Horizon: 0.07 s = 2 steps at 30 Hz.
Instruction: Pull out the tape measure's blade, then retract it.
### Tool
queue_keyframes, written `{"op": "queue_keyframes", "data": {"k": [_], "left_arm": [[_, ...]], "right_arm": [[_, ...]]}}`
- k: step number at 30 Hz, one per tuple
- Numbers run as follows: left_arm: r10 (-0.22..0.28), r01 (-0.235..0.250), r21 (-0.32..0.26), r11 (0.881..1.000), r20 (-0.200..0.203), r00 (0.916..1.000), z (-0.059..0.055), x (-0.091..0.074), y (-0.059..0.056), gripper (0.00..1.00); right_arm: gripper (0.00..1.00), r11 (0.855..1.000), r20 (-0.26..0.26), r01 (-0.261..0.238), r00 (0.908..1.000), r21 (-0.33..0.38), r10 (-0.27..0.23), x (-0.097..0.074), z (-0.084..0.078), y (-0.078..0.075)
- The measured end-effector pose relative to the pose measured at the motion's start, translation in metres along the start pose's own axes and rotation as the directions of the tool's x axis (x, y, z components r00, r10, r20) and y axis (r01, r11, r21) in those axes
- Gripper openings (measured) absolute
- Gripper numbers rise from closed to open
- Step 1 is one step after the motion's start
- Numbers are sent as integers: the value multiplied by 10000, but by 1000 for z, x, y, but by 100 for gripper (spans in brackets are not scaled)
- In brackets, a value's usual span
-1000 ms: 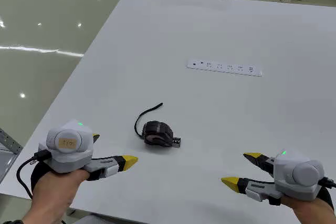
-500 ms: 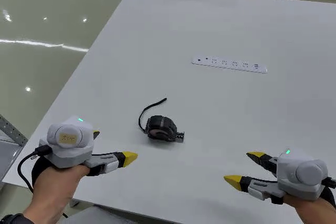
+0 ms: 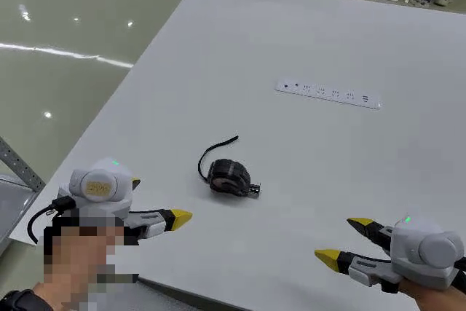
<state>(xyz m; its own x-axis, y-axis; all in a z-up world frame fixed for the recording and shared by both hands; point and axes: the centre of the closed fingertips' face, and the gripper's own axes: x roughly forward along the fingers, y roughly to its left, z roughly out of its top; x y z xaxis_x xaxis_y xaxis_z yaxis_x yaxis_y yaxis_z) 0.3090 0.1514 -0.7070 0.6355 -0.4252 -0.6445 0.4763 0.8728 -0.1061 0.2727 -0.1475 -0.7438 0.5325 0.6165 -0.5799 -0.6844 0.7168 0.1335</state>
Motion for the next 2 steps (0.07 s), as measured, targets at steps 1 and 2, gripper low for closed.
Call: {"op": "queue_keyframes", "data": {"k": [1, 2], "left_arm": [[42, -42, 28, 10000, -7, 10000, 0, 0, 1, 74], [48, -48, 49, 10000, -13, 10000, 0, -1, 1, 74]], "right_arm": [[60, 10000, 5, -8, 10000, 18, 8, 0, 0, 0], [60, 10000, -5, -17, 10000, 9, 17, 0, 0, 0]]}}
